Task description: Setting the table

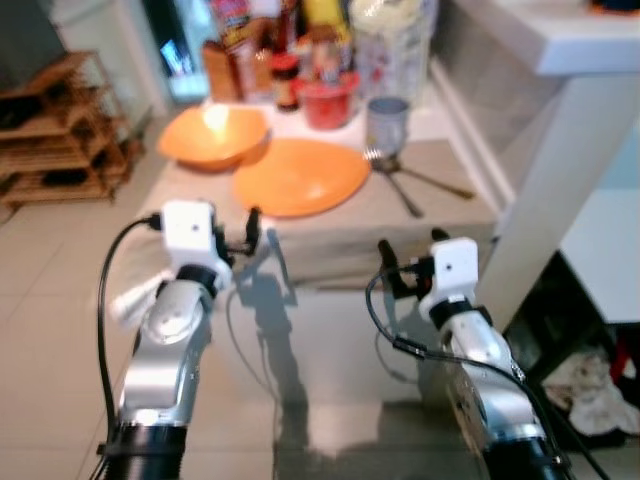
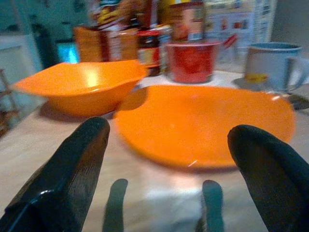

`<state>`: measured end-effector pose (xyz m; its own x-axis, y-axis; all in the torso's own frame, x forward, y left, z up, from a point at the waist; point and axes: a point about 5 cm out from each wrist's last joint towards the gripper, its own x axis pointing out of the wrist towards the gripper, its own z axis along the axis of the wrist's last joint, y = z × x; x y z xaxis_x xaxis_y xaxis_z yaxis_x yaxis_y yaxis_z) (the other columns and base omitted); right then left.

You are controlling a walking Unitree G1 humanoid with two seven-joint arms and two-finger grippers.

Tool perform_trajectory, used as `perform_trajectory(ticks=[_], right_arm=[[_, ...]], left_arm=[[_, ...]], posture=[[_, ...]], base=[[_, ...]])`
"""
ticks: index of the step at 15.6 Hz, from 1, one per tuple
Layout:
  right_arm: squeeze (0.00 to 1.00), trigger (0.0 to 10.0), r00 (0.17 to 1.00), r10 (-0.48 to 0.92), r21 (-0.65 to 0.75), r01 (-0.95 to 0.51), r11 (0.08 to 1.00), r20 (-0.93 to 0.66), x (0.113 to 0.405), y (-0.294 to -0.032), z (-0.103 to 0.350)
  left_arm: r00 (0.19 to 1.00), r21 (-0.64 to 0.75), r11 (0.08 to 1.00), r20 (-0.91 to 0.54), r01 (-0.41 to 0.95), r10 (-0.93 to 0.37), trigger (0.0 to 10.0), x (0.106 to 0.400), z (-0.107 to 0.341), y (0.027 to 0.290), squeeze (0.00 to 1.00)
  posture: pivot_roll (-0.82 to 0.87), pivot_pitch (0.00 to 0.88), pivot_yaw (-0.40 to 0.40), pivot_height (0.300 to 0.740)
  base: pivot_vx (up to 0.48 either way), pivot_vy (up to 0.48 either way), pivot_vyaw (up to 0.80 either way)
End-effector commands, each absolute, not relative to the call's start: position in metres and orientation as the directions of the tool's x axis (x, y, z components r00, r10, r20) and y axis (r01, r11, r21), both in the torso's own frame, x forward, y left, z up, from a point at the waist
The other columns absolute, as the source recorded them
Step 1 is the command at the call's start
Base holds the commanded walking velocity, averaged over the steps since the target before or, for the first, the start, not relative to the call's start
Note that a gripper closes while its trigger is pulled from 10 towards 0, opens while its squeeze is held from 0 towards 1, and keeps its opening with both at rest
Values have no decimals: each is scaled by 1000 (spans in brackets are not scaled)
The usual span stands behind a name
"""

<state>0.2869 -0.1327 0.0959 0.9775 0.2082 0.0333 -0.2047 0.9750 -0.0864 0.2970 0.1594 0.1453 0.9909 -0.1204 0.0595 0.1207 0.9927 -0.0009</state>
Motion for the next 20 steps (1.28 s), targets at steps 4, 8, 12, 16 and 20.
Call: perform_trajectory(ticks=[4,8,12,16,20], right_arm=[[0,10000,975,218,-100,-213,972,36,287,-133,97],[0,10000,974,223,-99,-218,971,36,287,-131,97],[0,10000,966,229,-121,-215,969,122,287,-126,119],[0,10000,969,208,-121,-193,974,135,287,-130,125],[0,10000,971,197,-118,-182,976,132,292,-130,125]], left_arm=[[994,8,997,80,80,-80,10000,298,150,162,0],[990,7,998,123,68,-68,0,299,156,164,0],[989,24,996,122,80,-82,0,300,155,163,0],[980,24,989,135,144,-146,0,299,155,154,0],[964,27,975,141,222,-224,0,297,156,147,0]], posture=[[-78,0,78,740],[-80,0,81,740],[-83,0,81,740],[-88,0,84,740],[-85,0,87,740]], base=[[307,0,0],[0,0,0],[0,0,0],[0,0,0],[0,0,0]])
